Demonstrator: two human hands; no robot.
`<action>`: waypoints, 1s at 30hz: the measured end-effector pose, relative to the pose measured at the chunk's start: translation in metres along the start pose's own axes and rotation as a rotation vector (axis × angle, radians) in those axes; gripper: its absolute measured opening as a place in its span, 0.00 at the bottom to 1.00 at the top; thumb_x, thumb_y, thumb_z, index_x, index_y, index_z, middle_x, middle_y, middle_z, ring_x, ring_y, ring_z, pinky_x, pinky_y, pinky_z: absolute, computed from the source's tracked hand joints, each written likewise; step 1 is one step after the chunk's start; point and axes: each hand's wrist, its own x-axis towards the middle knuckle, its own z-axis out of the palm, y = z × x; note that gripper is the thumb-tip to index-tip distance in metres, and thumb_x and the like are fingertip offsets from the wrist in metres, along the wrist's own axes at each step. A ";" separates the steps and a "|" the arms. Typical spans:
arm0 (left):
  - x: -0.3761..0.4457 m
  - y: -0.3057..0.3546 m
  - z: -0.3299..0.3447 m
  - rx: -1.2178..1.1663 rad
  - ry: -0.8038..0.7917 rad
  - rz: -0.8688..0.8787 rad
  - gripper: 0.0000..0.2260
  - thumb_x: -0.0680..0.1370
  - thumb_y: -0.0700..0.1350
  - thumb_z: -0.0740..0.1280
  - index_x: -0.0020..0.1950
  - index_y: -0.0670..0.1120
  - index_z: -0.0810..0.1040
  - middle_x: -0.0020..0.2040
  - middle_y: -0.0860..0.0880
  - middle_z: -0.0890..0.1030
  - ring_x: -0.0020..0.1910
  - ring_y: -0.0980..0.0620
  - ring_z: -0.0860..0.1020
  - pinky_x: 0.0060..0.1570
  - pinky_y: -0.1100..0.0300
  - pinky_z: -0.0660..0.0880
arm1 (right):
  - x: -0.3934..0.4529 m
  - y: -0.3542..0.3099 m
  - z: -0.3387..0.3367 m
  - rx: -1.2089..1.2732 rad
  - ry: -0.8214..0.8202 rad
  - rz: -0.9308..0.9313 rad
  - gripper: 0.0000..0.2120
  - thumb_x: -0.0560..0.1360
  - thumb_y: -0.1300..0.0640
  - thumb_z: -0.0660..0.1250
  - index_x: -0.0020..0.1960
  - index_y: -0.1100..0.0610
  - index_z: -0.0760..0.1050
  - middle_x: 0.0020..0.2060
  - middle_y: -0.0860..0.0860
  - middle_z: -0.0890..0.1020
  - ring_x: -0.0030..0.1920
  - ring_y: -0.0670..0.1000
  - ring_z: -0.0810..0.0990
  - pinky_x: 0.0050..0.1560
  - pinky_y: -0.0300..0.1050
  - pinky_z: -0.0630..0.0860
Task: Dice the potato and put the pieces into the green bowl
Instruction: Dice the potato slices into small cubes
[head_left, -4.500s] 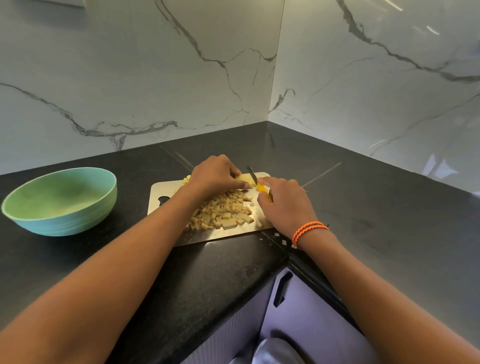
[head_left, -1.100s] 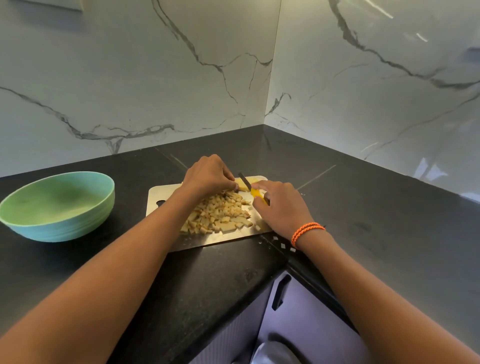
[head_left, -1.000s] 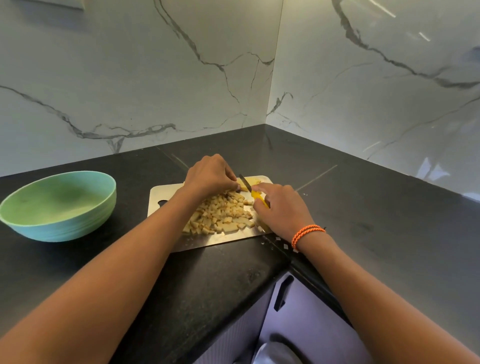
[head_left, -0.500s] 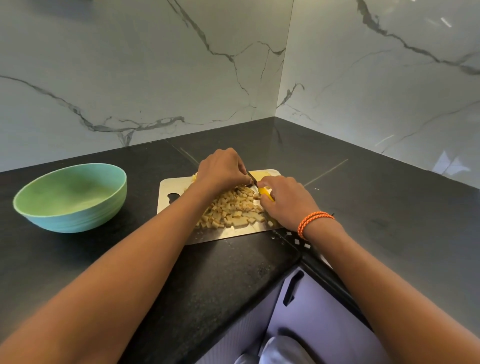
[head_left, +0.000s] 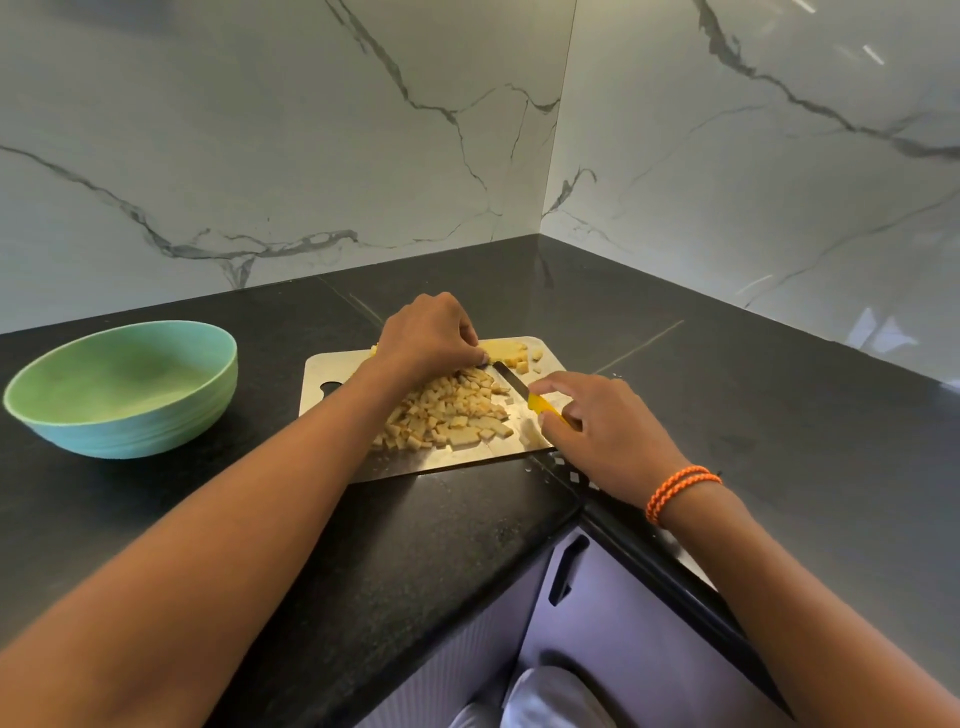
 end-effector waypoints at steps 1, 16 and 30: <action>0.001 0.000 -0.001 -0.010 -0.014 0.002 0.12 0.75 0.55 0.79 0.53 0.50 0.89 0.44 0.55 0.86 0.41 0.56 0.82 0.47 0.55 0.84 | 0.002 0.000 0.001 0.012 0.022 0.000 0.15 0.81 0.51 0.65 0.67 0.46 0.77 0.26 0.45 0.72 0.27 0.44 0.69 0.36 0.44 0.71; 0.001 -0.016 -0.011 -0.139 0.009 -0.022 0.03 0.78 0.47 0.76 0.51 0.51 0.90 0.43 0.56 0.86 0.43 0.56 0.83 0.50 0.53 0.84 | 0.033 -0.013 0.004 -0.006 0.053 -0.009 0.15 0.77 0.50 0.66 0.63 0.48 0.81 0.23 0.45 0.72 0.23 0.44 0.67 0.35 0.45 0.75; -0.003 -0.008 -0.006 -0.125 -0.056 0.042 0.18 0.82 0.33 0.63 0.53 0.51 0.89 0.54 0.52 0.87 0.42 0.57 0.81 0.43 0.61 0.78 | 0.039 0.031 -0.008 -0.083 0.156 0.094 0.18 0.81 0.47 0.64 0.70 0.46 0.76 0.48 0.49 0.85 0.41 0.48 0.81 0.51 0.56 0.82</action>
